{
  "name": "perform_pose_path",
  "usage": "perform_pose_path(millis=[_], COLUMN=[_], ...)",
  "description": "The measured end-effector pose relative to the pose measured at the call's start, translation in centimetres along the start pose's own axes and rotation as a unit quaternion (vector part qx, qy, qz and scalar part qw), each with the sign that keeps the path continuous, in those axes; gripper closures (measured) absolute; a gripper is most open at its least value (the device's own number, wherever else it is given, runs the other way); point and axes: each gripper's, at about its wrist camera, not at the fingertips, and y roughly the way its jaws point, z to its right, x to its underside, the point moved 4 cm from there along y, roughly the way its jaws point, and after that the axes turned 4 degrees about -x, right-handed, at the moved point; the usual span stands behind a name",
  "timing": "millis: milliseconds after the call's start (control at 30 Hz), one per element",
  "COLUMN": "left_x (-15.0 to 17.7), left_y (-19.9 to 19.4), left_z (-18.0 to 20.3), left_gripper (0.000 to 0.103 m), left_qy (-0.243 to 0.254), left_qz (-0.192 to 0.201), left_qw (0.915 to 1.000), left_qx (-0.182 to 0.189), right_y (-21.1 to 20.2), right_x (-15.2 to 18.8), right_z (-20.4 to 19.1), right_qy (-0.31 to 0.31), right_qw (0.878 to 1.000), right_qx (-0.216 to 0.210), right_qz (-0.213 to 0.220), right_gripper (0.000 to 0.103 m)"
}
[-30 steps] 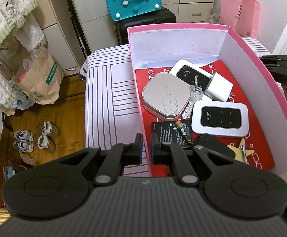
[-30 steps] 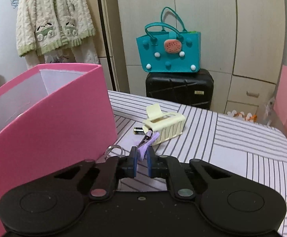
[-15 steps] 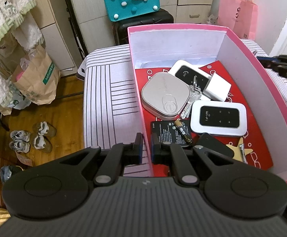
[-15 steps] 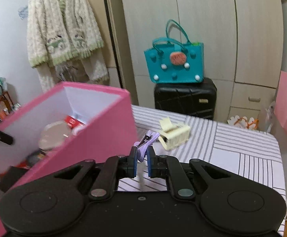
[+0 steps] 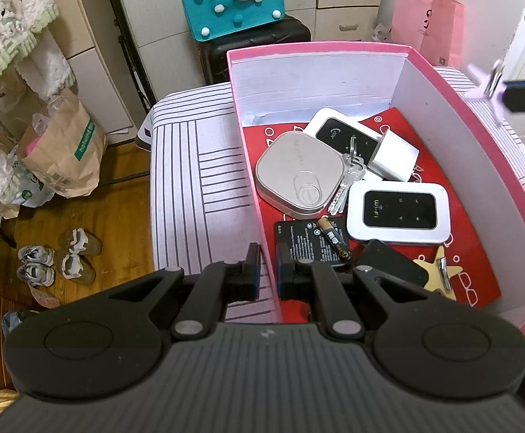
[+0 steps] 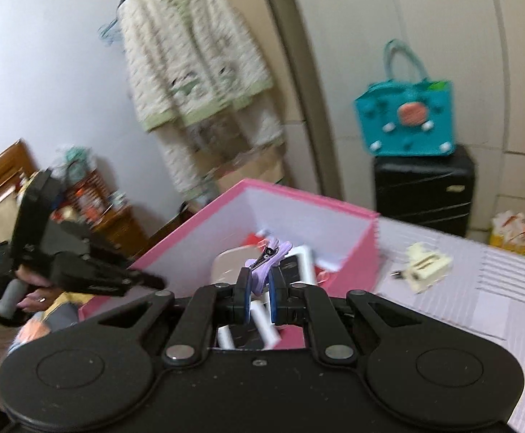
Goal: Organize rigid objects
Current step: 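Carry the purple starfish into the pink box and release it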
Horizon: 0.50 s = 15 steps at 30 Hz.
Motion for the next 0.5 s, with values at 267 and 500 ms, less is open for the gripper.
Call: perform_pose_path(millis=[267,500], left_x=[0.1,0.1], left_y=[0.0,0.0], left_z=[-0.2,-0.4], left_gripper=[0.095,0.095], left_qy=[-0.003,-0.005], left_qz=[0.004,0.007], left_qw=[1.0,0.9999], left_qx=[0.005,0.011], right_y=[6.1,10.9], right_x=[0.2,1.1], right_z=[-3.9,-4.7], right_qy=[-0.038,-0.067], right_qw=[0.994,0.985], right_qx=[-0.053,-0.031], right_qz=[-0.092,-0.155], right_gripper=[0.091,0.09])
